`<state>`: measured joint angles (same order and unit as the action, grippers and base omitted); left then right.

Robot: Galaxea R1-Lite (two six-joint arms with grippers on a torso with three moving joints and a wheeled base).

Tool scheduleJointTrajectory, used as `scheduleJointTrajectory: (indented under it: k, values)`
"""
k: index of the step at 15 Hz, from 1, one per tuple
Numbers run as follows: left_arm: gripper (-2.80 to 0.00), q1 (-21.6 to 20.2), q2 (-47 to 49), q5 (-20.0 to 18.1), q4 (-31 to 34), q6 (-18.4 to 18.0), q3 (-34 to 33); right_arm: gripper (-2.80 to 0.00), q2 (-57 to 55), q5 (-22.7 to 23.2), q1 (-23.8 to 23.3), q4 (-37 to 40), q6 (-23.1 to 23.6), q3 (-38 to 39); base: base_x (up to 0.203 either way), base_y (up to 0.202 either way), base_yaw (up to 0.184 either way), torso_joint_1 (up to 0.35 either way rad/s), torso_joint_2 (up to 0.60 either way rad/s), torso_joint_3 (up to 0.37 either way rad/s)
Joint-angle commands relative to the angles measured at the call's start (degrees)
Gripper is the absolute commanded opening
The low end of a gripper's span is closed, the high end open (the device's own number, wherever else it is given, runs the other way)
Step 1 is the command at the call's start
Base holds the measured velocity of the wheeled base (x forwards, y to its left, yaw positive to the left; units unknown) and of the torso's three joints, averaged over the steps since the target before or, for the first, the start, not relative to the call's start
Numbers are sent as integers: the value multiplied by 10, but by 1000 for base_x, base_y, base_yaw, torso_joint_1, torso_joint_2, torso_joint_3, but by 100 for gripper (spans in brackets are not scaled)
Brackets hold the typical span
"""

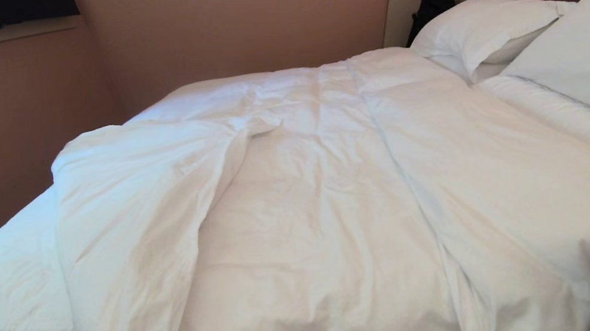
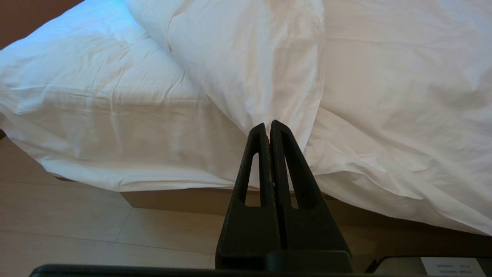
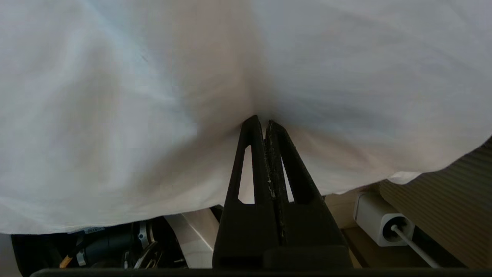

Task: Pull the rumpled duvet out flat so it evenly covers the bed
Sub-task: Hold the folded corner of the quilt

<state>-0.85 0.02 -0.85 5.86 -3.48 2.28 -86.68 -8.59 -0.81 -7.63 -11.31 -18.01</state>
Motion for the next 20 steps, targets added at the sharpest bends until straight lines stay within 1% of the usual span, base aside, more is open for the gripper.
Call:
scheduleJointTrajectory:
  k: [1,6,8,10,15,17,18,20]
  values:
    - [-280,0,0,0,0,0,0,-280,-5,0,-1,-33,5,16,0,0,0,0,0,0]
    - [-280,0,1,0,0,0,0,-280,17,-1,0,-34,9,37,0,0,0,0,0,0]
    - [-280,0,0,0,0,0,0,-280,68,-1,2,-32,11,44,0,0,0,0,0,0]
    - [-280,0,0,0,0,0,0,-280,121,-1,4,-27,22,47,0,0,0,0,0,0]
    - [-280,0,0,0,0,0,0,-280,257,-1,5,27,31,9,0,0,0,0,0,0]
    - [-280,0,0,0,0,0,0,-280,280,0,5,36,29,-12,0,0,0,0,0,0]
    - [-280,0,0,0,0,0,0,-280,296,5,5,34,27,-19,0,0,0,0,0,0]
    - [-280,0,0,0,0,0,0,-280,315,29,5,32,24,-23,0,0,0,0,0,0]
